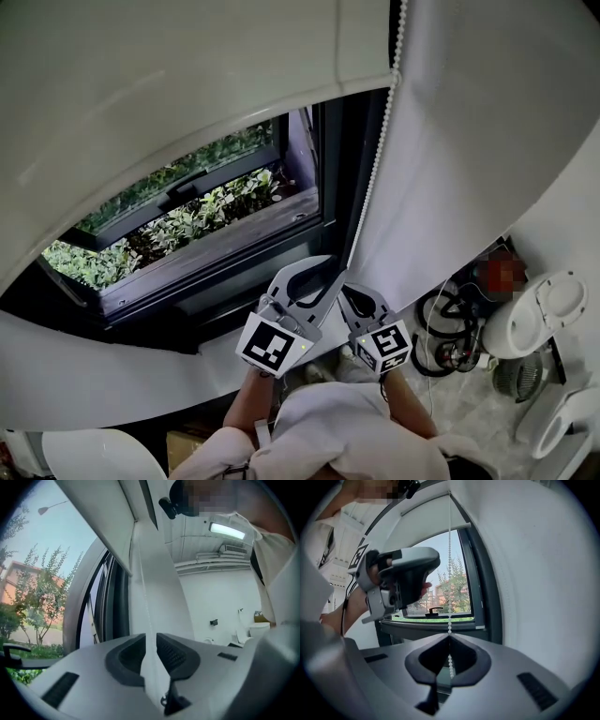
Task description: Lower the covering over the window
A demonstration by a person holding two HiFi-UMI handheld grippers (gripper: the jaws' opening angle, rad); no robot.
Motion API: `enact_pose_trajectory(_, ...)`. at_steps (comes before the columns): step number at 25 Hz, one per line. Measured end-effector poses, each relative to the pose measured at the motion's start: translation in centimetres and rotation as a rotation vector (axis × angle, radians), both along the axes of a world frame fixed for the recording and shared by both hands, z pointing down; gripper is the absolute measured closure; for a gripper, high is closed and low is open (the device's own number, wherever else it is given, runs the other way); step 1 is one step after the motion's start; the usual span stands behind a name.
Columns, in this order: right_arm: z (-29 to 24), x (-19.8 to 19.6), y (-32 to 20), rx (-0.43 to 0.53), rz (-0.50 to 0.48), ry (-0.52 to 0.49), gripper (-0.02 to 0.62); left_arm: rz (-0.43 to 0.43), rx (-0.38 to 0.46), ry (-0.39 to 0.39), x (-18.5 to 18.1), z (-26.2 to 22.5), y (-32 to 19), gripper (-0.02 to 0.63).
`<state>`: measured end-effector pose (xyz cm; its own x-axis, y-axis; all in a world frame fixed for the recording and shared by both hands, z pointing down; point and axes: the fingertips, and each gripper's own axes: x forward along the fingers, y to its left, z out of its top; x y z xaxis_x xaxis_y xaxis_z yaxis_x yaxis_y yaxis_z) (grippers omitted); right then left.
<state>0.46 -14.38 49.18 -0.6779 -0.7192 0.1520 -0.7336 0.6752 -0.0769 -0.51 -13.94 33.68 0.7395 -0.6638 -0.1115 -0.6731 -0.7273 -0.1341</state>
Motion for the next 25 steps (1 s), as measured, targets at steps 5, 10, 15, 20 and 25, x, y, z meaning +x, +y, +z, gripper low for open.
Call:
enact_pose_trajectory(5,0.0,-0.1,0.1,0.001,-0.001,0.001,0.600,-0.004,0.043,0.016,0.7,-3.9,-1.6,0.528)
enact_pose_trajectory(10,0.0,-0.1,0.0,0.002,0.006,0.001,0.598,0.022,0.066,0.013,1.4,-6.2,-2.6,0.528)
enact_pose_trajectory(15,-0.1,0.3,-0.1,0.006,0.016,0.001,0.598,0.061,0.072,0.051,1.8,-7.7,-2.3,0.528)
enact_pose_trajectory(20,0.0,0.4,-0.3,0.005,0.014,-0.001,0.598,0.088,0.090,0.049,2.8,-8.7,-2.3,0.528)
enact_pose_trajectory(25,0.1,0.1,-0.4,0.008,0.011,-0.002,0.598,0.054,0.110,0.028,3.0,-8.6,-3.0,0.584)
